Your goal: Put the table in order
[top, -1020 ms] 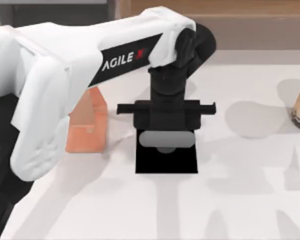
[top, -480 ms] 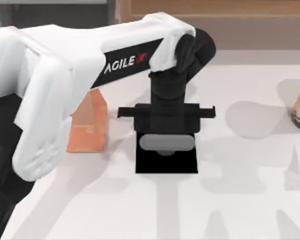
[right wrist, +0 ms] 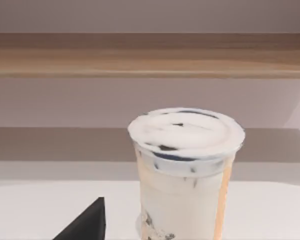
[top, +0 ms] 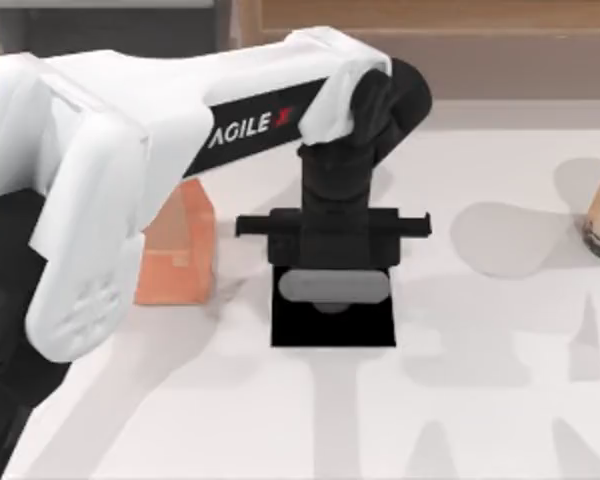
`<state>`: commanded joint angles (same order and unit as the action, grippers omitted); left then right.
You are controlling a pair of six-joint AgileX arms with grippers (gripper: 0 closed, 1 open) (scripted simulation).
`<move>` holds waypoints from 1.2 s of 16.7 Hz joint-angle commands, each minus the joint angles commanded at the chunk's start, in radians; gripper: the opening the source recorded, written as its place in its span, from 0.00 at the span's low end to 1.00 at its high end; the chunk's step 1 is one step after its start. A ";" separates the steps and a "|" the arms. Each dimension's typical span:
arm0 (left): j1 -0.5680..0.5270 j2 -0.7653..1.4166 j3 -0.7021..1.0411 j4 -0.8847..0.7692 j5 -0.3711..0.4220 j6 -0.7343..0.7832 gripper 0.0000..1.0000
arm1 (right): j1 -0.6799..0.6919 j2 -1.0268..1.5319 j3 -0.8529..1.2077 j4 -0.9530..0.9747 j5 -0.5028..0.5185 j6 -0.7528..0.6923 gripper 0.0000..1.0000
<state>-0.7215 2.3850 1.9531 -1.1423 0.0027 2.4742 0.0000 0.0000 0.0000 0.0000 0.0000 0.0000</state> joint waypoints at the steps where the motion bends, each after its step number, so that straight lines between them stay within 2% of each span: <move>1: 0.000 0.000 0.000 0.000 0.000 0.000 0.53 | 0.000 0.000 0.000 0.000 0.000 0.000 1.00; 7: 0.000 0.000 0.000 0.000 0.000 0.000 0.98 | 0.000 0.000 0.000 0.000 0.000 0.000 1.00; 17: 0.002 0.000 0.000 0.000 0.000 0.000 1.00 | 0.000 0.000 0.000 0.000 0.000 0.000 1.00; 20: 0.004 -0.062 -0.040 0.011 -0.004 -0.059 1.00 | 0.000 0.000 0.000 0.000 0.000 0.000 1.00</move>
<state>-0.7175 2.3230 1.9131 -1.1310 -0.0010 2.4150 0.0000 0.0000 0.0000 0.0000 0.0000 0.0000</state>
